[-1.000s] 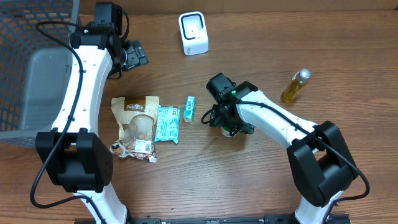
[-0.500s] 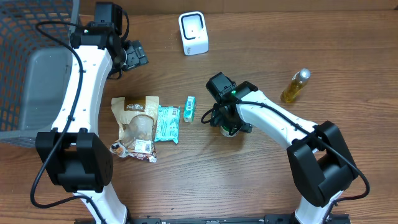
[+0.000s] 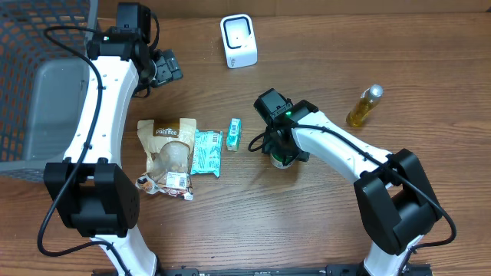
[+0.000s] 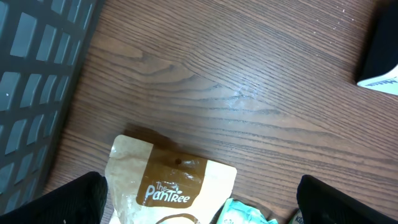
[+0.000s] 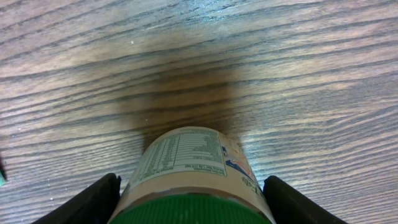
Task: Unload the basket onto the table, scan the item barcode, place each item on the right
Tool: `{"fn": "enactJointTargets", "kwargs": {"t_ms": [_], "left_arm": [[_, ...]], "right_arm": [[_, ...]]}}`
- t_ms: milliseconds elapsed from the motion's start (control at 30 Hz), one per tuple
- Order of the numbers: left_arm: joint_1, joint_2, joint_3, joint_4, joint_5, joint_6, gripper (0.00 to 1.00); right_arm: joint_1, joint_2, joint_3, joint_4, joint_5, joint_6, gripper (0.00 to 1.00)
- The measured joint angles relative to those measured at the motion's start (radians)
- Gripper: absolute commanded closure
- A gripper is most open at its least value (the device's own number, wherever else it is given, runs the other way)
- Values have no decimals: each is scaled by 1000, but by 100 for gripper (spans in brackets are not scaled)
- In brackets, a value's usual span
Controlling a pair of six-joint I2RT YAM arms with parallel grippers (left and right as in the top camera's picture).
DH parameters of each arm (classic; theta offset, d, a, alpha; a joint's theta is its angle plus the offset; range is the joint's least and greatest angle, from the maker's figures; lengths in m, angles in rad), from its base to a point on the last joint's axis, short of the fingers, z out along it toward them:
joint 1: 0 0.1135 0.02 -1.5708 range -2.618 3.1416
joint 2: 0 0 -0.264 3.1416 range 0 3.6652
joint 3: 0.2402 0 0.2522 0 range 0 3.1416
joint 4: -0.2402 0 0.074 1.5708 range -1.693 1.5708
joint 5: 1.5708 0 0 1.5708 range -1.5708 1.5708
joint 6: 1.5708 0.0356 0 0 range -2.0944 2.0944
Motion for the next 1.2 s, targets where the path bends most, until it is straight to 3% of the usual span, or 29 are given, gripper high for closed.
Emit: {"fn": "enactJointTargets", "kwargs": {"t_ms": [233,533,1100,1200], "left_arm": [[0,0,0,0,0,0,0],[0,0,0,0,0,0,0],[0,0,0,0,0,0,0],[0,0,0,0,0,0,0]], "right_arm": [[0,0,0,14,0,0,23],[0,0,0,18,21,0,25],[0,0,0,6,21,0,40],[0,0,0,5,17,0,52]]}}
